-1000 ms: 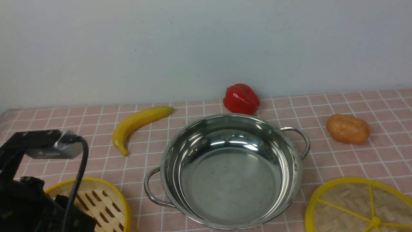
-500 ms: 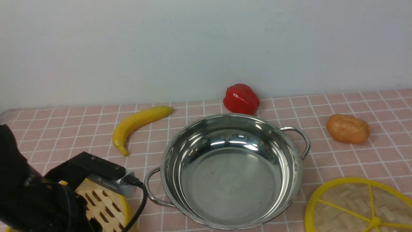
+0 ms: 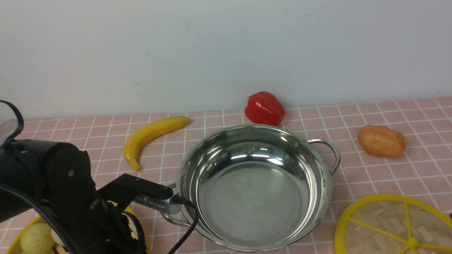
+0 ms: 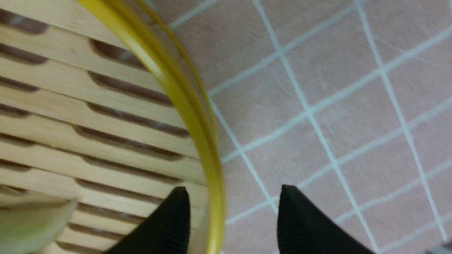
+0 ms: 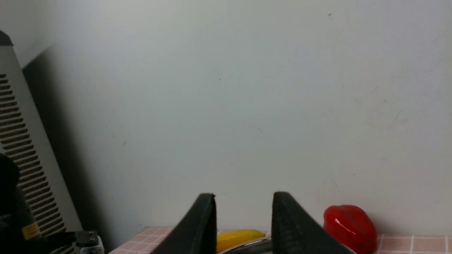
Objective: Place the steamer in the pot on the pink tablecloth, and put the lid on the steamer.
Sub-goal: 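Grasp the rim of the steamer basket holding the buns with the left gripper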
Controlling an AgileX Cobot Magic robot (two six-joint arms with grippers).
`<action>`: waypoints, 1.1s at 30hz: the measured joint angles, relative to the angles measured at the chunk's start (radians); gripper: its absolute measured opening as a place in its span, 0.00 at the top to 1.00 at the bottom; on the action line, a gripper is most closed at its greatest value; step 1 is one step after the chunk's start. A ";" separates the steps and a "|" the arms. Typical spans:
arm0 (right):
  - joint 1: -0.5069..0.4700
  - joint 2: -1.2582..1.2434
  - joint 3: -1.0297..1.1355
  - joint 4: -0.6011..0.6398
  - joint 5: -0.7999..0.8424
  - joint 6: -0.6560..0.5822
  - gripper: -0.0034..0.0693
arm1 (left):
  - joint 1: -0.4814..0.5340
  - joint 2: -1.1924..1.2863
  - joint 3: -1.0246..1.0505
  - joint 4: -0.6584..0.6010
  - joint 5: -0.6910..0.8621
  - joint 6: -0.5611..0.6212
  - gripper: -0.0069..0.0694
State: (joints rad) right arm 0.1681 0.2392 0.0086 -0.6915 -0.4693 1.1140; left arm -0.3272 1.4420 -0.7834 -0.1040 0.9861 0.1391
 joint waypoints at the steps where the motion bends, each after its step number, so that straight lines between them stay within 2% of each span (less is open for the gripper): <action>1: 0.000 0.002 0.000 0.000 -0.001 -0.001 0.62 | 0.000 0.005 0.000 0.014 -0.014 -0.016 0.42; 4: 0.000 0.003 0.000 0.000 -0.003 -0.004 0.62 | 0.000 0.018 0.000 0.033 -0.031 -0.046 0.38; 8: 0.000 0.003 0.000 0.000 -0.003 -0.012 0.62 | 0.000 0.054 0.000 0.033 -0.031 -0.050 0.40; 20: 0.000 0.003 0.000 0.000 -0.003 -0.023 0.62 | 0.000 0.173 0.000 0.006 -0.063 -0.054 0.64; 21: 0.000 0.003 0.000 0.000 -0.003 -0.025 0.62 | 0.000 0.177 0.000 0.006 -0.064 -0.057 0.69; 22: 0.000 0.003 0.000 0.000 -0.003 -0.026 0.62 | 0.000 0.178 0.000 0.006 -0.065 -0.057 0.70; 23: 0.000 0.003 0.000 0.000 -0.003 -0.037 0.62 | 0.000 0.180 0.000 0.002 -0.065 -0.060 0.77; 24: 0.000 0.003 0.000 0.000 -0.003 -0.039 0.62 | -0.001 0.180 0.000 0.002 -0.065 -0.060 0.79; 25: 0.000 0.003 0.000 0.000 -0.004 -0.043 0.62 | -0.002 0.180 0.000 0.006 -0.054 -0.073 0.87; 33: 0.000 0.003 0.000 0.000 -0.004 -0.045 0.62 | -0.002 0.132 -0.034 0.104 0.073 -0.076 0.87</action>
State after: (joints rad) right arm 0.1681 0.2424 0.0086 -0.6920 -0.4730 1.0687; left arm -0.3297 1.5735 -0.8175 0.0000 1.0587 0.0636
